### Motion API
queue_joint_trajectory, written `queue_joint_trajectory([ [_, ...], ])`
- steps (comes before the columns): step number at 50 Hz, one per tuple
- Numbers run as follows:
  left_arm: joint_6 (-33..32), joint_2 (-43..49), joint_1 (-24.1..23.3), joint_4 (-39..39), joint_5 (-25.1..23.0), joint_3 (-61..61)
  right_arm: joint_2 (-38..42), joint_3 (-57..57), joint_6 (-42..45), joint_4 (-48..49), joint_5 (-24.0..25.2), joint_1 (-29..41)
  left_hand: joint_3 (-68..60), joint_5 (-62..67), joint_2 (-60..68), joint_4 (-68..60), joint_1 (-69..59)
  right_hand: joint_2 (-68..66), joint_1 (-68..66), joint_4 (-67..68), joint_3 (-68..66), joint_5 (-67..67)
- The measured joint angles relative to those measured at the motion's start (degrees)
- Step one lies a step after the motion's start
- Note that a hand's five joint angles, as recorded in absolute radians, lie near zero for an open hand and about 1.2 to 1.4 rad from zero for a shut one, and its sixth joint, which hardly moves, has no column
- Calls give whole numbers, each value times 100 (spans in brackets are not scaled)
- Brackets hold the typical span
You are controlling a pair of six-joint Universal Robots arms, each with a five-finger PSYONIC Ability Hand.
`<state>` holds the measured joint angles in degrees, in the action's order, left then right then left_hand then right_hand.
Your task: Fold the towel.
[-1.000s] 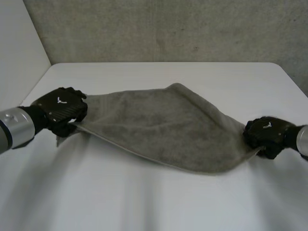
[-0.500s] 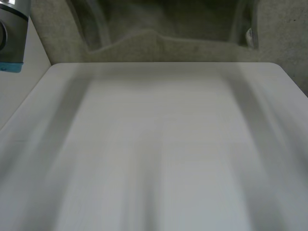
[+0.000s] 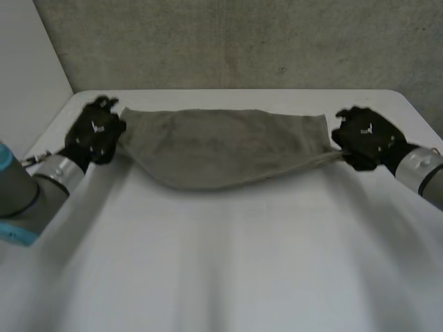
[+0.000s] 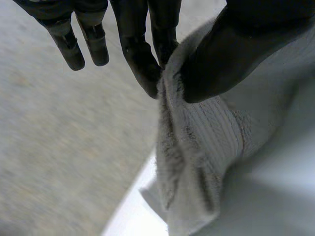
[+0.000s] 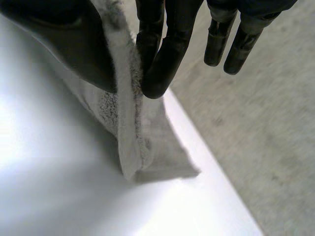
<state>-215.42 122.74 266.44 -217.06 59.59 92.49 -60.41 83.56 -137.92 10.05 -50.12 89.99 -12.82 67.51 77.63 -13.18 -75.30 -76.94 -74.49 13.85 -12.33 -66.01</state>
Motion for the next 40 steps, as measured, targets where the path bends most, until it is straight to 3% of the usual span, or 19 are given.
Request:
queue_joint_trajectory([
  [13,-395,-381,146,877,-380,491,-310,283,417,-649,178,-385,0,0,0,0,0,0,0,0,0,0],
  [22,-343,-1752,246,1744,-717,1124,-921,543,918,-2079,1061,-956,0,0,1,0,0,0,0,0,0,0],
  [31,-123,-3385,491,2659,-1267,1837,-1560,1360,3072,-3783,1703,-1736,0,0,1,0,0,0,0,0,0,0],
  [40,-87,-4268,1410,3664,-2841,2206,-1725,1968,5736,-6228,2153,-2483,0,0,1,0,0,0,0,0,0,0],
])
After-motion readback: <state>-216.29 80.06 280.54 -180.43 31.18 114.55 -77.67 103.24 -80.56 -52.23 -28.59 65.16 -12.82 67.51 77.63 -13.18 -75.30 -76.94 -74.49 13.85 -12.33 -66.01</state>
